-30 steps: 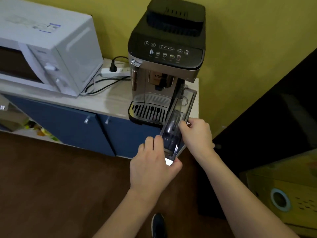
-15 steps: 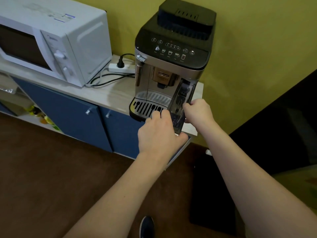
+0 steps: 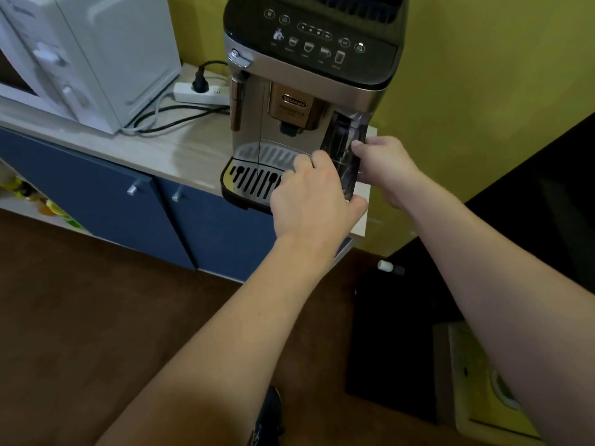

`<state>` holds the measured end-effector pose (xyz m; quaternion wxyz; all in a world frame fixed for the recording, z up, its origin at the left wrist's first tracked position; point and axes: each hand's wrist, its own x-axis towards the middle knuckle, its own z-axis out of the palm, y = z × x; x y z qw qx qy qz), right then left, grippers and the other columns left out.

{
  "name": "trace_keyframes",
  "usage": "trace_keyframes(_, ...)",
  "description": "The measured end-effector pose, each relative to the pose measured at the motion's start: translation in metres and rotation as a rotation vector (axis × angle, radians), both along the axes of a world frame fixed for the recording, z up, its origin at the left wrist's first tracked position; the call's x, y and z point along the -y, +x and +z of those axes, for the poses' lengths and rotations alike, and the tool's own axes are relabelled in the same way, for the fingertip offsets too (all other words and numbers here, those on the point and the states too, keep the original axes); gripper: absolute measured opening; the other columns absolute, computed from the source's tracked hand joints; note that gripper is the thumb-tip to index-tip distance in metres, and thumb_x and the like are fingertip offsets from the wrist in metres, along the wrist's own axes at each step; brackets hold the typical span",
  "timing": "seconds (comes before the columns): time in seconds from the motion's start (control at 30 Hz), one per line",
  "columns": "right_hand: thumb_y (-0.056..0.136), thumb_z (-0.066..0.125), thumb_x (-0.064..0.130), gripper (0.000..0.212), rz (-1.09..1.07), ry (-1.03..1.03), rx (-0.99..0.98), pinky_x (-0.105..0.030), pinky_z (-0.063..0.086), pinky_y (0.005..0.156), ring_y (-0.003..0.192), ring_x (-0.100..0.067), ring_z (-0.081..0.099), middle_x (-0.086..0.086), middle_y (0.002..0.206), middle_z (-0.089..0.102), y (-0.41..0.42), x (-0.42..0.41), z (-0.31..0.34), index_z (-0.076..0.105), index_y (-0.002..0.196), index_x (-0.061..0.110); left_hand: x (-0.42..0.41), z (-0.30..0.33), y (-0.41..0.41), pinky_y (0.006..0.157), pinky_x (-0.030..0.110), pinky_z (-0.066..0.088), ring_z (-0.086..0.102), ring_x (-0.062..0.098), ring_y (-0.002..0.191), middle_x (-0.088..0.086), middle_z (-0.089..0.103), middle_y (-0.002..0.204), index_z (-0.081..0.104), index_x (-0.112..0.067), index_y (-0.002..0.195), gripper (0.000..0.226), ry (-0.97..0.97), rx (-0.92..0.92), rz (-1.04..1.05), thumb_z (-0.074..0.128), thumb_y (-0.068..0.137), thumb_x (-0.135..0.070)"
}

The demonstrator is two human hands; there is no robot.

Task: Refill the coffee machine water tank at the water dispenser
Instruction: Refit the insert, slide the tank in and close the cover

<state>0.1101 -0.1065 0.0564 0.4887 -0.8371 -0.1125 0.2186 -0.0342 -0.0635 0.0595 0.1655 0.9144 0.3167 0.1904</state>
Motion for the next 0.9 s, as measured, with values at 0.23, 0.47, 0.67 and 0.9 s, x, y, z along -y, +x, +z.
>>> trace_keyframes(0.23,0.098,0.046,0.020,0.031,0.090,0.182,-0.218,-0.039,0.048,0.102,0.127,-0.019,0.055,0.000,0.135,0.062,0.029,0.006,-0.006,0.061,0.125,0.024,-0.012,-0.003,0.038,0.060,0.032,0.036,0.060,0.025,0.097,0.007,0.057,0.115,0.050,-0.012,0.120,0.062,0.007,0.036,0.014,0.063,0.077,-0.055)
trace_keyframes(0.47,0.094,0.060,0.016,0.019,0.096,-0.004,-0.005,-0.041,0.061,0.085,0.090,-0.027,0.072,-0.020,0.110,0.071,0.021,0.022,0.019,0.067,0.105,0.002,-0.019,-0.004,0.036,0.067,0.034,0.045,0.058,0.024,0.102,0.005,0.056,0.119,0.049,-0.014,0.124,0.067,-0.061,0.027,-0.011,0.058,0.080,-0.064)
trace_keyframes(0.67,0.082,0.072,0.044,0.071,0.399,-0.111,0.122,-0.037,0.042,0.110,0.123,-0.011,0.057,0.007,0.137,0.059,-0.024,0.048,0.025,0.049,0.143,0.015,-0.035,-0.034,-0.029,0.091,0.036,0.053,0.058,0.009,0.110,-0.008,0.060,0.126,0.048,-0.028,0.137,0.051,-0.438,0.077,-0.272,0.061,0.091,-0.046)
trace_keyframes(0.9,0.069,0.076,0.049,0.107,0.410,-0.071,0.221,-0.028,0.031,0.114,0.139,-0.006,0.034,-0.003,0.159,0.031,-0.040,0.051,0.007,0.022,0.154,0.012,-0.048,-0.056,-0.019,0.058,0.029,0.046,0.058,0.013,0.066,-0.001,0.067,0.080,0.068,-0.011,0.107,0.017,-0.193,0.247,-0.320,0.055,0.099,-0.018)
